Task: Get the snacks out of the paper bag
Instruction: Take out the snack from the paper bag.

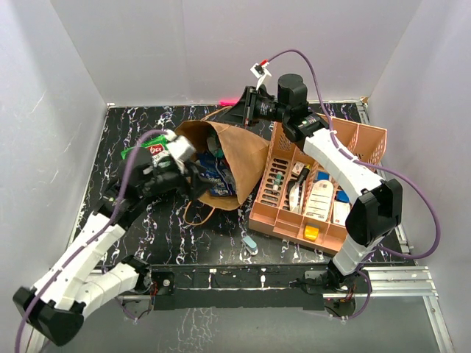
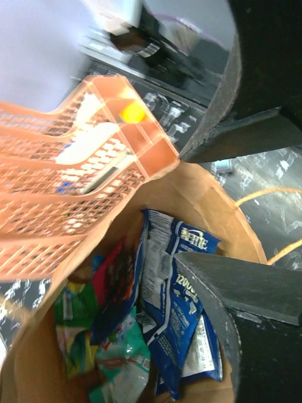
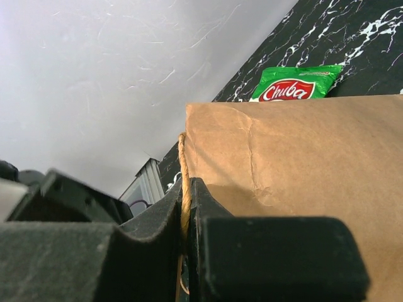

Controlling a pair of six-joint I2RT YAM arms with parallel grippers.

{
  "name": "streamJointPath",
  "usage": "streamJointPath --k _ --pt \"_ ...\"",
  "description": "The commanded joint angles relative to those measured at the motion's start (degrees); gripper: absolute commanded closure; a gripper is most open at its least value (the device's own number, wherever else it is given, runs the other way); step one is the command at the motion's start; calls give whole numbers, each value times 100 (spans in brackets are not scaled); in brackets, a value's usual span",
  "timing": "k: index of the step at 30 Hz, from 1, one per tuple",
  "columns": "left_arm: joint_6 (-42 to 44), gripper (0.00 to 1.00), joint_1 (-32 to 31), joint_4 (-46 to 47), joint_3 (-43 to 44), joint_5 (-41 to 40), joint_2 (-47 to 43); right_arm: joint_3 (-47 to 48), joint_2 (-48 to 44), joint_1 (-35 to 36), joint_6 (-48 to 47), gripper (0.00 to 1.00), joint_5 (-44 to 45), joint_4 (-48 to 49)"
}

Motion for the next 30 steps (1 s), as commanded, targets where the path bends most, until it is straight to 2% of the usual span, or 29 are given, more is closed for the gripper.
streamJointPath --k 1,4,7,13,19,30 --pt "2744 42 -899 -576 390 -639 354 401 -221 1 -165 93 64 94" --pt "3712 40 -1096 -444 369 -944 536 428 -231 5 -173 93 80 75" --pt "4910 37 -1179 -594 388 -777 784 439 -241 0 -180 93 90 52" --pt "6211 37 -1203 -259 337 -881 1277 474 -227 2 -199 93 100 10" --pt "6858 36 -1227 -56 548 -989 1900 563 -141 3 -211 93 66 -37" --pt "7182 38 -1315 688 566 -1224 2925 536 -142 6 -265 93 65 -109"
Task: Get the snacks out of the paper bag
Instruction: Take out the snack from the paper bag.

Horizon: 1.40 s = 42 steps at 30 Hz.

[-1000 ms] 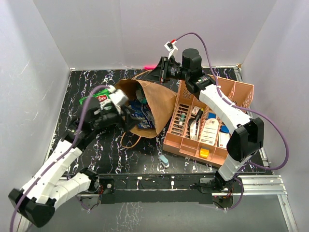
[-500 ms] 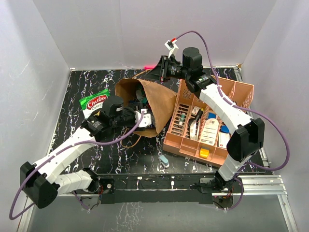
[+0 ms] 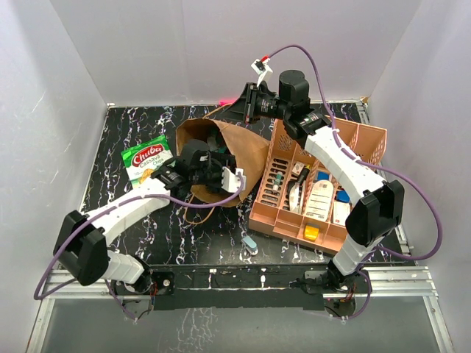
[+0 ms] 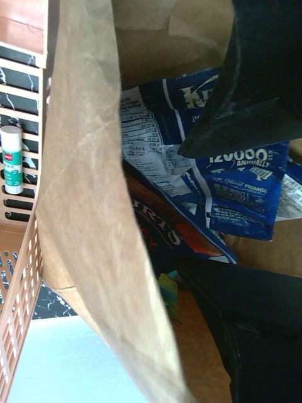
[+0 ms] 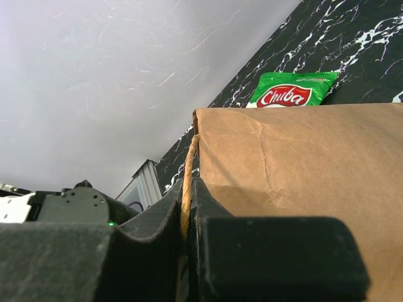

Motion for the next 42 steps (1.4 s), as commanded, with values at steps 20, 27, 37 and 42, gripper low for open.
streamJointPath --k 20,27,37,42 --pt "605 100 -248 1149 -301 -1169 250 107 -99 4 60 93 242 342" --pt "114 100 -277 783 -443 -1337 -584 -38 -306 6 69 93 602 477" --pt "-1054 100 -284 204 -595 -1471 -1979 41 -212 6 3 93 662 382" --pt "-1878 100 -286 -188 -340 -1503 -2668 -74 -310 -1 -113 93 920 361"
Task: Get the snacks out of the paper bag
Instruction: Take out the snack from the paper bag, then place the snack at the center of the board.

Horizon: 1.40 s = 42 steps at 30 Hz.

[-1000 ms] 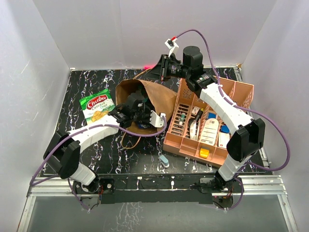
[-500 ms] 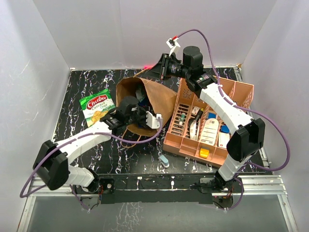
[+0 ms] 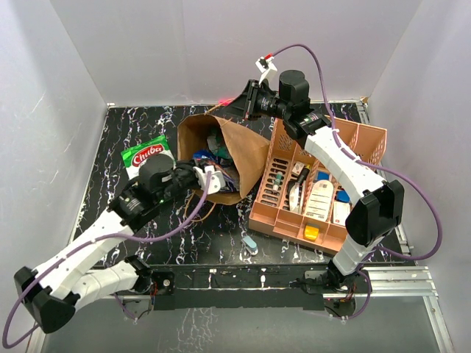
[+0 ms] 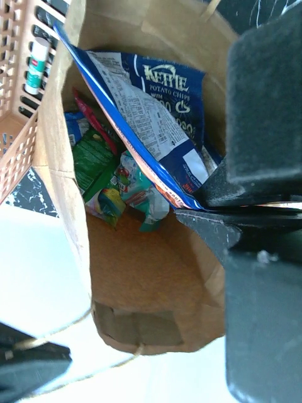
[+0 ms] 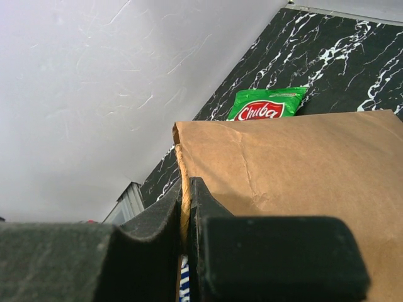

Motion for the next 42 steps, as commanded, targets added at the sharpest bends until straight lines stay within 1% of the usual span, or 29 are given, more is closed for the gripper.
streamJointPath --k 1,6,11,15,19,22,27,30,33,35,38,42 --pt "-1039 100 -36 -403 274 -93 -642 -90 -343 -3 -163 93 340 298" --pt "-1796 100 -32 -821 786 -140 -1173 -179 -376 -33 -246 93 370 264" --pt "-2604 100 -29 -1335 1413 -425 -1572 -149 -262 -47 -248 93 216 231" --pt "-2802 100 -32 -1669 1986 -665 -1704 -235 -282 -50 -197 93 210 350" --pt "-2798 100 -32 -2349 2821 -1241 -1517 -267 -308 -60 -184 93 198 380" --pt "-2883 100 -28 -2744 3112 -1730 -1453 -267 -322 -67 -233 93 204 342" --pt "-3224 100 -32 -3089 3046 -2863 -1529 -267 -353 -145 -292 93 182 247" --pt "-3683 100 -29 -3402 2949 -3668 -1428 -285 -385 -194 -337 93 169 173" --pt "-4009 100 -33 -3729 2719 -4209 -1215 -351 -432 -258 -351 93 155 168" --pt "-4183 100 -35 -3783 2409 -4386 -1102 -372 -450 -310 -351 93 117 161" --pt "-4366 100 -32 -3488 1889 -4551 -1054 -396 -487 -421 -363 93 72 142" --pt "-4108 100 -25 -2442 1057 -4991 -1061 -466 -541 -525 -368 93 15 142"
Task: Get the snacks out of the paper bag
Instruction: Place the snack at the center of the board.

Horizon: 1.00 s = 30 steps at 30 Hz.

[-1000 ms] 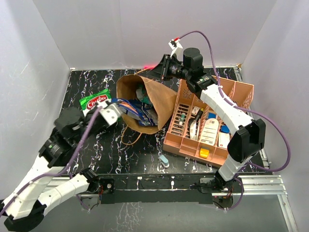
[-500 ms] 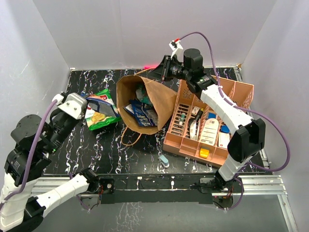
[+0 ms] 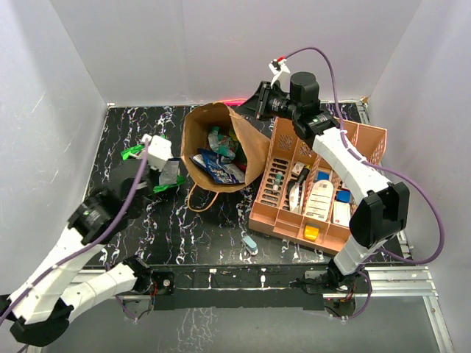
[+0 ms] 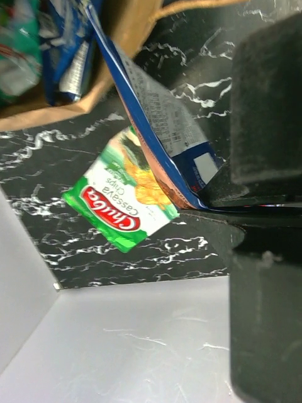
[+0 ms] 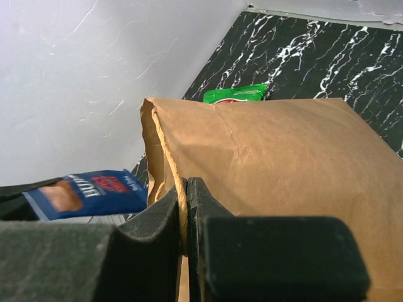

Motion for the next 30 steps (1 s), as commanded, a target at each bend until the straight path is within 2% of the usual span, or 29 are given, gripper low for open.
streamJointPath --k 1,4,6,9,11,14,18,20,23,25,30 --pt "74 100 -27 1018 -553 -775 87 -103 -395 -155 -115 93 -137 212" --pt "328 100 78 1460 -533 -1121 590 -156 -431 -232 -137 93 -177 180" --pt "567 100 475 2044 -586 -1100 856 -187 -458 -279 -141 93 -190 179" --pt "447 100 1755 2666 -591 -149 1260 -174 -461 -325 -142 93 -232 176" --pt "680 100 2319 3194 -613 370 1606 -155 -456 -340 -142 93 -255 154" --pt "1552 100 2457 4642 -886 628 2115 -154 -435 -351 -134 93 -289 143" --pt "2083 100 2760 6068 -1201 1759 2803 -138 -417 -361 -99 93 -363 136" --pt "2624 100 2822 6664 -1567 2272 3169 -110 -414 -359 -74 93 -390 135" --pt "2956 100 2870 6862 -2093 2632 3466 -45 -424 -359 -78 93 -428 77" --pt "3039 100 2907 7373 -2825 2735 3512 -48 -449 -374 -89 93 -417 69" --pt "2892 100 2908 7739 -4018 3244 3089 -106 -459 -371 -40 93 -500 140"
